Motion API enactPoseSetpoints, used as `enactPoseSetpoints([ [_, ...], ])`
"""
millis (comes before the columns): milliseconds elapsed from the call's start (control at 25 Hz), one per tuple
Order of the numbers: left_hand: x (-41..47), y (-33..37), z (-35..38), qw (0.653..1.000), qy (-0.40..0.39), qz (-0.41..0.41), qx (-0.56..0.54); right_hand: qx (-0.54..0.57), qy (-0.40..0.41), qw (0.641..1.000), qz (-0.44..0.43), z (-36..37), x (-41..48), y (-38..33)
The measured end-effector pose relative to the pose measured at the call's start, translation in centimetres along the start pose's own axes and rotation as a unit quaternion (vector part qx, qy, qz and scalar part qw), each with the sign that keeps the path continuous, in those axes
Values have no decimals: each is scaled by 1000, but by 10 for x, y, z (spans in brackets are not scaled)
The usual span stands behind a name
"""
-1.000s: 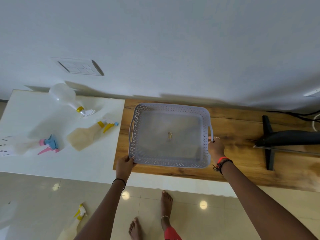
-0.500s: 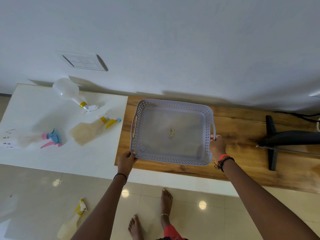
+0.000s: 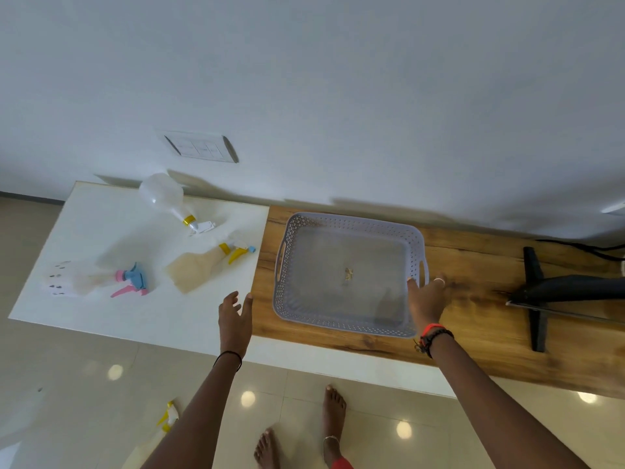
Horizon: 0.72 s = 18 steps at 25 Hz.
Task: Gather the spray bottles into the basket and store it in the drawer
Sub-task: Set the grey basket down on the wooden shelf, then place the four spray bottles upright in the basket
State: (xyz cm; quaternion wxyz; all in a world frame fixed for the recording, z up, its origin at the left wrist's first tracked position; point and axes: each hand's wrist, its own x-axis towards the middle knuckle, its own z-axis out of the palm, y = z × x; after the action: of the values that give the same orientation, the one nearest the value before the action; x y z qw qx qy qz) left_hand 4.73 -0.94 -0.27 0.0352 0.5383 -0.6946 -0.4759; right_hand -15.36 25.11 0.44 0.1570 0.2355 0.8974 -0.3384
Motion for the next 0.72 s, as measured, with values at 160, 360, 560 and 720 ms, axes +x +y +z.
enactPoseSetpoints([
  [160,8,1,-29,999,27,21,2,5,-6,994,-111,17,-47,-20],
  [360,28,-5,-67,997,24,62,51,80,-51,983,-154,67,-100,-51],
  [560,69,-12,-114,982,36,140,118,141,-104,973,-149,135,-157,-82],
  [720,117,-10,-142,967,24,191,170,132,-168,973,-88,201,-183,-105],
])
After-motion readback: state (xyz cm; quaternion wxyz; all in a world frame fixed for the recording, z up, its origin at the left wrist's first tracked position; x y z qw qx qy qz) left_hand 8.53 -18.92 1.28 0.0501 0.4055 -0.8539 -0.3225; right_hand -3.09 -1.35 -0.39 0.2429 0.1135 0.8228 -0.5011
